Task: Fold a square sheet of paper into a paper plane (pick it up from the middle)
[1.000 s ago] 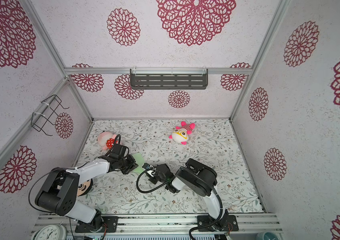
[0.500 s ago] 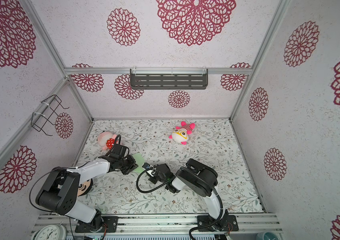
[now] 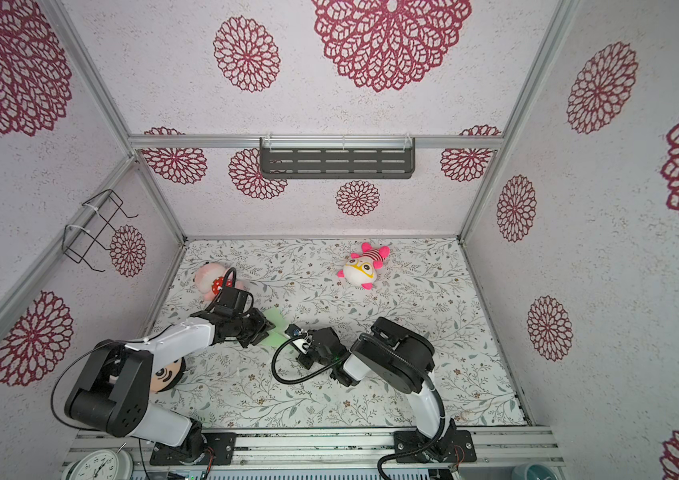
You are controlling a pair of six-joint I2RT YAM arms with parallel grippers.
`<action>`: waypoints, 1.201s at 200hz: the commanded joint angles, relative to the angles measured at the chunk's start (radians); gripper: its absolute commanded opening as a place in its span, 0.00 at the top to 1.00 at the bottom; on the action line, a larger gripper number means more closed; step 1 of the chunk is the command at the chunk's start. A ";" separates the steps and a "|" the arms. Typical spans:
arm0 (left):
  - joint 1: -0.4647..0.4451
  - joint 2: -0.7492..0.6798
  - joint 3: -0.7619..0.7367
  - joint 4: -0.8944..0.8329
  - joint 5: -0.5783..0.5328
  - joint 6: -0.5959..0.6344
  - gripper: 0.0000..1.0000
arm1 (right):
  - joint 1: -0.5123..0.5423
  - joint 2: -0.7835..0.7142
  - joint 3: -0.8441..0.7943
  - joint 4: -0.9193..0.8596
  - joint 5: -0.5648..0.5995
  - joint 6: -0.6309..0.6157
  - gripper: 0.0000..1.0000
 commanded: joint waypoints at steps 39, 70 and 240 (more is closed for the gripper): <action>0.077 -0.228 -0.093 0.013 -0.078 -0.005 0.45 | -0.029 -0.001 0.010 0.025 -0.134 0.185 0.93; 0.063 -0.324 -0.214 0.121 -0.076 -0.048 0.45 | -0.050 0.008 0.022 0.021 -0.185 0.271 0.93; -0.075 -0.051 -0.159 0.228 -0.076 0.056 0.58 | -0.105 0.034 0.068 -0.030 -0.283 0.452 0.92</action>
